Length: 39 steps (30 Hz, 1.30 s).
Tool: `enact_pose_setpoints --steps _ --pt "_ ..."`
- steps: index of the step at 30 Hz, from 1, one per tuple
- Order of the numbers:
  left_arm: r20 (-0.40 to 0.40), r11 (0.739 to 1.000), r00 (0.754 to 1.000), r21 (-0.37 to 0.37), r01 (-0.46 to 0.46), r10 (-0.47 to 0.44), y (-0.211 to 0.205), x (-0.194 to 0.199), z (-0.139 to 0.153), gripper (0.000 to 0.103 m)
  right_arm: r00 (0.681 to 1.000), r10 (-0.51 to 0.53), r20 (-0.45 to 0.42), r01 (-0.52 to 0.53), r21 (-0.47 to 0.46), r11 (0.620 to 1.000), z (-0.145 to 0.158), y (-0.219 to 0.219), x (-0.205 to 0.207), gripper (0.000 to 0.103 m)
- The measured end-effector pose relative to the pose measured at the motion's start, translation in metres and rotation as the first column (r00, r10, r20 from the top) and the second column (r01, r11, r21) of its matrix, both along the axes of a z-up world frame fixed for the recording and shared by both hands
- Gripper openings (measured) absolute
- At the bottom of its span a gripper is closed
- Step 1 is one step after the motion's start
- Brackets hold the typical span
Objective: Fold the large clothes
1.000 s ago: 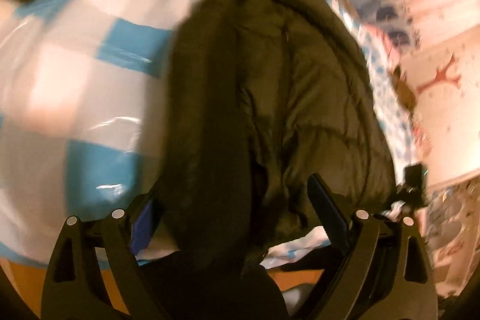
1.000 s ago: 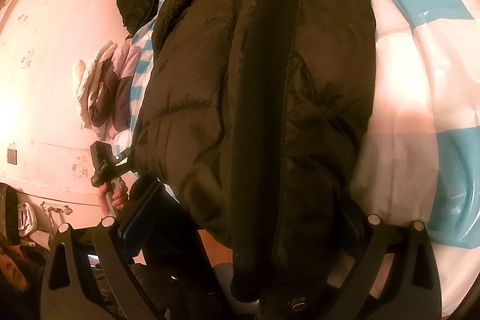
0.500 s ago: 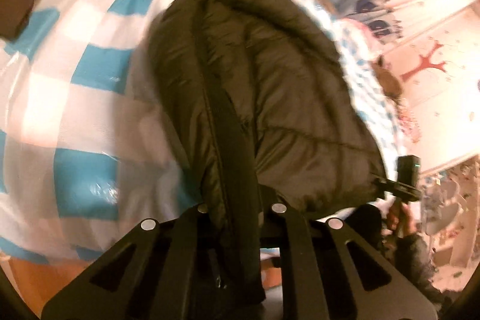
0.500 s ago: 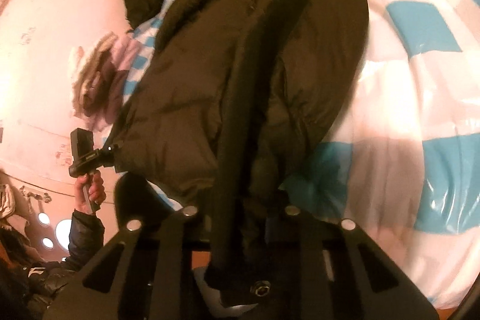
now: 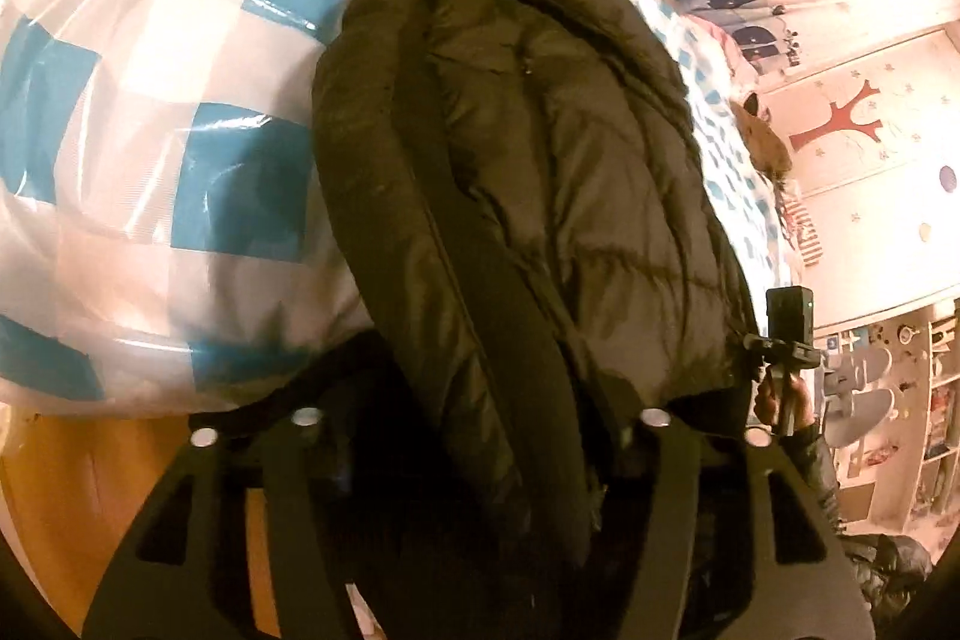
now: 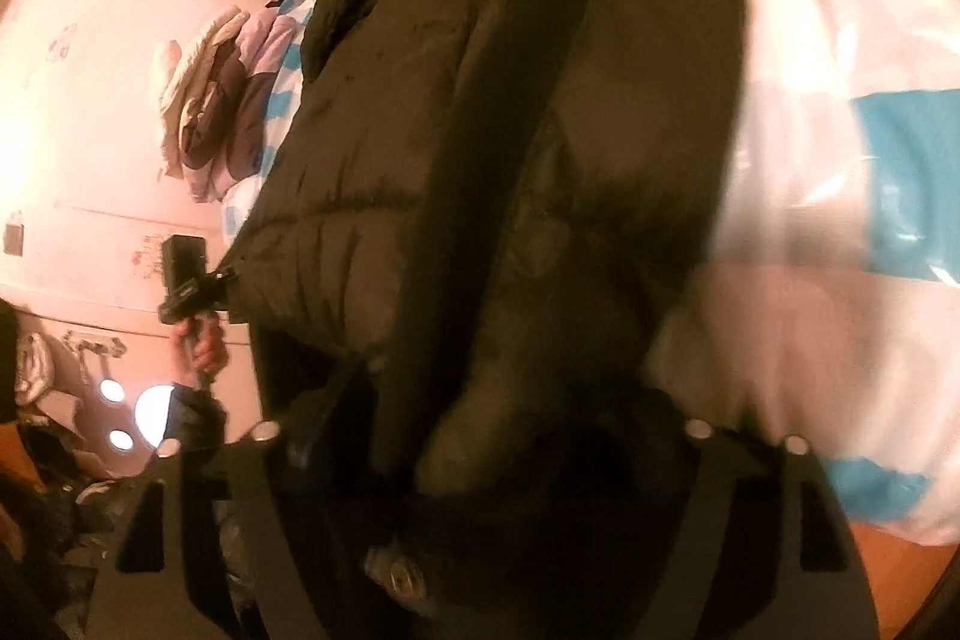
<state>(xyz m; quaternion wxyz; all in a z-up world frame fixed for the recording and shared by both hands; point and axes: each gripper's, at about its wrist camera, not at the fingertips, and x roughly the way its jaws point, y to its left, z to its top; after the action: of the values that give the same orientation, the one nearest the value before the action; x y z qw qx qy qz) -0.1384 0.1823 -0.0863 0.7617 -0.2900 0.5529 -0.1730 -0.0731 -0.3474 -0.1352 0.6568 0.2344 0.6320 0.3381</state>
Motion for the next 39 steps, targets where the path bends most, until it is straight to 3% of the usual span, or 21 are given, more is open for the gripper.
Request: enact_pose_setpoints --steps 7,9,10,11,12,13,14,16,25,29,34,36,39 --pt "-0.017 1.0 1.0 0.012 0.009 -0.009 0.008 0.003 -0.006 0.075 0.997 0.045 -0.056 -0.042 0.051 0.998 -0.008 0.016 0.007 0.086" --pt "-0.022 1.0 1.0 0.01 0.01 -0.01 0.004 0.008 -0.01 0.076 0.999 0.044 -0.017 -0.043 0.044 0.998 -0.003 0.018 0.004 0.067" --pt "-0.015 1.0 1.0 0.009 0.008 -0.008 0.002 0.009 -0.01 0.075 0.999 0.036 -0.002 -0.036 0.035 0.999 -0.001 0.018 0.002 0.044" --pt "0.002 1.0 1.0 -0.008 0.006 -0.006 0.0 0.011 -0.009 0.071 1.0 0.014 0.028 -0.015 0.032 0.999 0.004 0.016 0.0 0.03" --pt "0.006 1.0 1.0 -0.025 0.011 -0.011 -0.003 0.012 -0.01 0.037 0.999 -0.001 0.053 -0.002 0.039 0.999 0.01 0.015 -0.003 0.028" --pt "0.005 0.999 1.0 -0.035 0.012 -0.012 -0.007 0.014 -0.01 0.023 0.996 -0.023 0.084 0.019 0.053 0.998 0.018 0.014 -0.007 0.024" --pt "0.025 1.0 1.0 -0.029 0.011 -0.011 -0.01 0.014 -0.005 0.018 0.993 -0.044 0.106 0.037 0.067 0.997 0.025 0.013 -0.01 0.021" --pt "0.063 1.0 0.998 -0.022 0.021 -0.02 -0.016 0.011 0.009 0.008 0.985 -0.08 0.152 0.066 0.094 0.993 0.043 0.011 -0.014 0.02" --pt "0.213 0.992 0.977 -0.121 0.035 -0.008 -0.015 -0.033 0.075 0.006 0.957 -0.147 0.251 0.094 0.214 0.972 0.106 -0.007 -0.045 0.019" --pt "0.223 0.986 0.975 -0.164 0.038 -0.001 -0.008 -0.066 0.078 0.006 0.954 -0.177 0.242 0.112 0.261 0.959 0.105 -0.021 -0.079 0.019" --pt "0.189 0.978 0.982 -0.205 0.046 -0.007 -0.001 -0.1 0.05 0.006 0.962 -0.225 0.156 0.168 0.315 0.934 0.067 -0.035 -0.118 0.019" --pt "0.181 0.969 0.983 -0.245 0.039 0.006 0.0 -0.106 0.037 0.006 0.959 -0.252 0.126 0.191 0.369 0.91 0.052 -0.04 -0.127 0.019" --pt "0.207 0.953 0.977 -0.302 0.024 0.041 0.005 -0.113 0.038 0.006 0.947 -0.284 0.147 0.182 0.484 0.856 0.056 -0.047 -0.131 0.019"
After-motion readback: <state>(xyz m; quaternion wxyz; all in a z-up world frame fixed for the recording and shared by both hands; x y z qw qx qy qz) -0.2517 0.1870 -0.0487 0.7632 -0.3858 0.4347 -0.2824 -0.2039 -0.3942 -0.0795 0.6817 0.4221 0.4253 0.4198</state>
